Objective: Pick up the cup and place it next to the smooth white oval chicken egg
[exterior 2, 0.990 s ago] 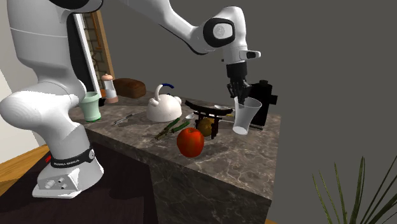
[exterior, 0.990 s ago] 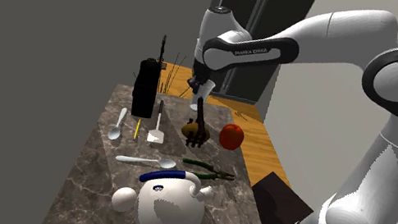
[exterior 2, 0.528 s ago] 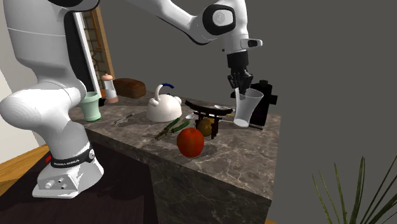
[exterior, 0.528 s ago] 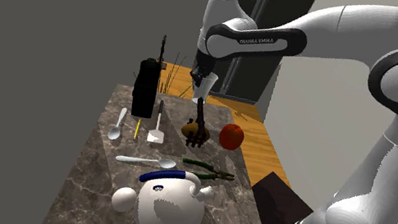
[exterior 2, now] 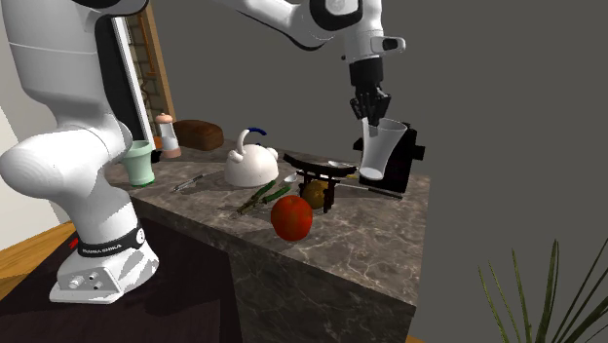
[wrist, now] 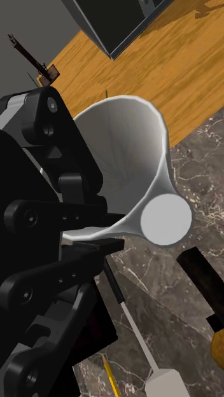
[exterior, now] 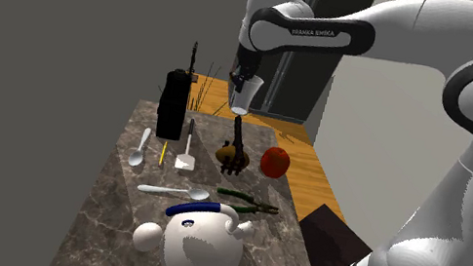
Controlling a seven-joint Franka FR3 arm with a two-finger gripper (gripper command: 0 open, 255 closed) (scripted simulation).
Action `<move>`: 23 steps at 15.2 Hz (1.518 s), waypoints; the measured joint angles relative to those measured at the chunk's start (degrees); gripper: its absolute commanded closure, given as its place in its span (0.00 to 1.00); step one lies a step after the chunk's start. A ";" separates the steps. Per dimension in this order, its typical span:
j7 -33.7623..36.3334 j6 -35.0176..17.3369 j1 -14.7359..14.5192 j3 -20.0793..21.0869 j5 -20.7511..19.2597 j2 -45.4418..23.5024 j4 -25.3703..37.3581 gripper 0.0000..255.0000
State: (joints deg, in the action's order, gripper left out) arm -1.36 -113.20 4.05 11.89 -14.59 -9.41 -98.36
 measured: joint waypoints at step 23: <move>5.85 12.03 -4.81 3.88 0.99 5.44 5.14 1.00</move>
State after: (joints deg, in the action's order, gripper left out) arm 4.49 -101.17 -0.76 15.77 -13.61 -3.97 -93.22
